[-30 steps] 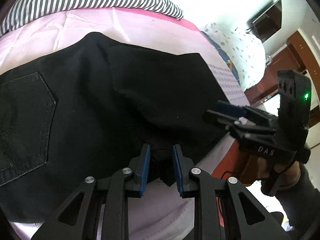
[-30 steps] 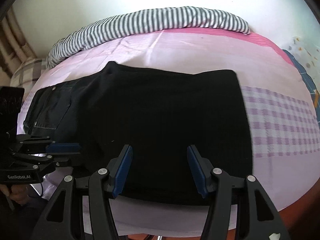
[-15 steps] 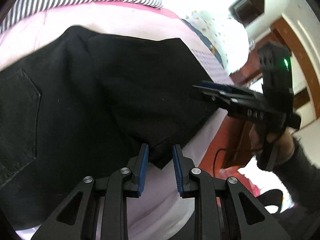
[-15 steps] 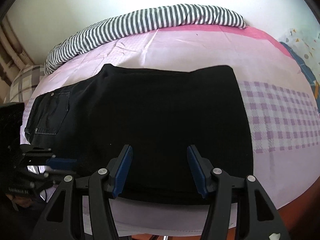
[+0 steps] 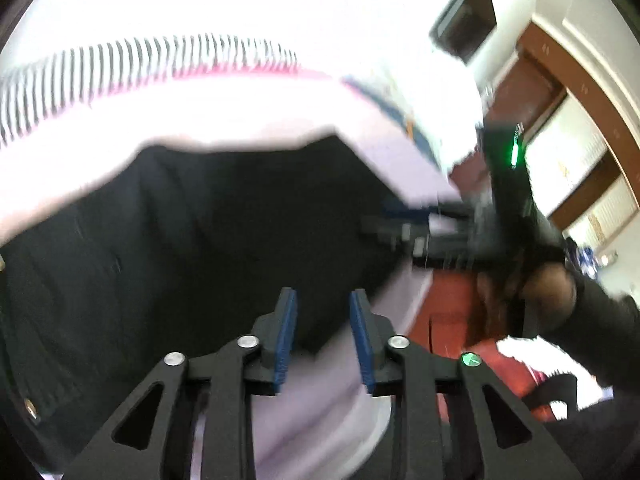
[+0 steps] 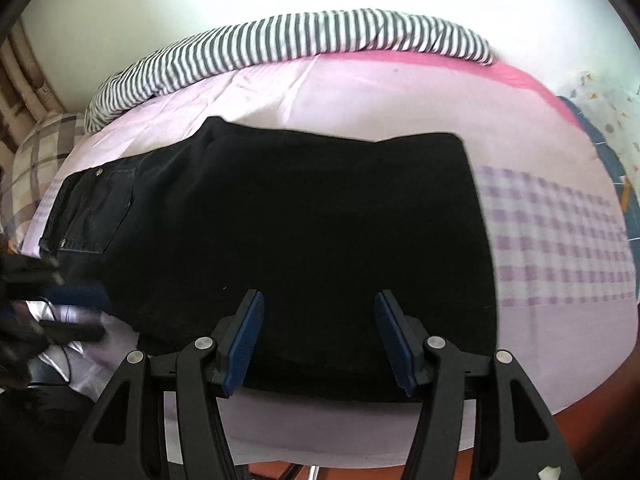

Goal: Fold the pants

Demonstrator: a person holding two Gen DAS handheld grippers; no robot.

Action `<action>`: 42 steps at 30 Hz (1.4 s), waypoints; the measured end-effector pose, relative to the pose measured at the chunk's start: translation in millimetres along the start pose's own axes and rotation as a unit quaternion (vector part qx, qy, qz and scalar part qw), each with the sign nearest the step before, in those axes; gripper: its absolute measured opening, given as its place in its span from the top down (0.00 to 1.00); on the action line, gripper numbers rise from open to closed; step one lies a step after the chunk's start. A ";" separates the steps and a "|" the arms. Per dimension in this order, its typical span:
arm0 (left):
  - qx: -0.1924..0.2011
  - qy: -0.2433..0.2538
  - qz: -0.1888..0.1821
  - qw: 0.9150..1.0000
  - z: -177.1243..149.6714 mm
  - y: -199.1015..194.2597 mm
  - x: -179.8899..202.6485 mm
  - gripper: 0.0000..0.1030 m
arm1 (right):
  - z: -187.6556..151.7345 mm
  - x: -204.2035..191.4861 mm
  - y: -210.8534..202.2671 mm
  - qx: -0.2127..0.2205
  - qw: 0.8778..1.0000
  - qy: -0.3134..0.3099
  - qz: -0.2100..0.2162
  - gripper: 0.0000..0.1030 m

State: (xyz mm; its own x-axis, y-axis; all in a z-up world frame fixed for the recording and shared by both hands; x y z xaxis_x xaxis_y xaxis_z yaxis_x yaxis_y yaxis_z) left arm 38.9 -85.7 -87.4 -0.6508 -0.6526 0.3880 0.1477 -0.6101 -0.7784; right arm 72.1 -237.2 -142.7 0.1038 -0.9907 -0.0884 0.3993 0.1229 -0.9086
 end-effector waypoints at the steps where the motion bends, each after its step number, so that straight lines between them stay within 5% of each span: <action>1: 0.009 -0.002 0.002 1.000 7.1 1.8 2.6 0.66 | -0.2 3.8 1.4 -0.004 1.000 0.000 -0.022 0.46; 14: -0.101 -0.040 0.010 0.994 -3.8 81.0 -7.7 0.66 | -9.7 17.7 18.9 -0.029 0.999 0.008 -0.045 0.43; 23: -0.089 -0.053 0.012 0.995 -5.9 71.8 -14.7 0.66 | -5.2 9.8 23.6 -0.035 0.998 0.003 -0.054 0.38; 32: 0.004 -0.140 0.057 0.988 -36.9 -44.0 -90.1 0.66 | 24.3 -1.6 40.7 -0.041 0.997 -0.008 -0.065 0.38; 38: 0.075 -0.235 0.123 0.961 -76.5 -141.4 -179.3 0.65 | 58.1 -25.9 60.4 -0.042 0.998 -0.010 -0.052 0.37; 42: 0.090 -0.291 0.096 0.948 -101.3 -165.8 -220.6 0.65 | 79.1 -41.2 73.0 -0.050 0.998 -0.004 -0.044 0.32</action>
State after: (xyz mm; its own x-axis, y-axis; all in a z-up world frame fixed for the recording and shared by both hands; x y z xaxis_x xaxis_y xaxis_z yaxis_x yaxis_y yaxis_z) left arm 82.5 205.0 -93.8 -0.0868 -0.8643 0.4954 0.3808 -0.4883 -0.7852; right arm 169.0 -182.7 -173.0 0.0793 -0.9968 -0.0035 0.3143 0.0283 -0.9489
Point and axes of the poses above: each gripper's, at about its wrist camera, not at the fingertips, and y roughly the way its jaws point, x to its right, z to its top, the point moved 6 cm from there along y, roughly the way its jaws point, and after that the axes turned 8 degrees about -x, right-handed, at the moved point
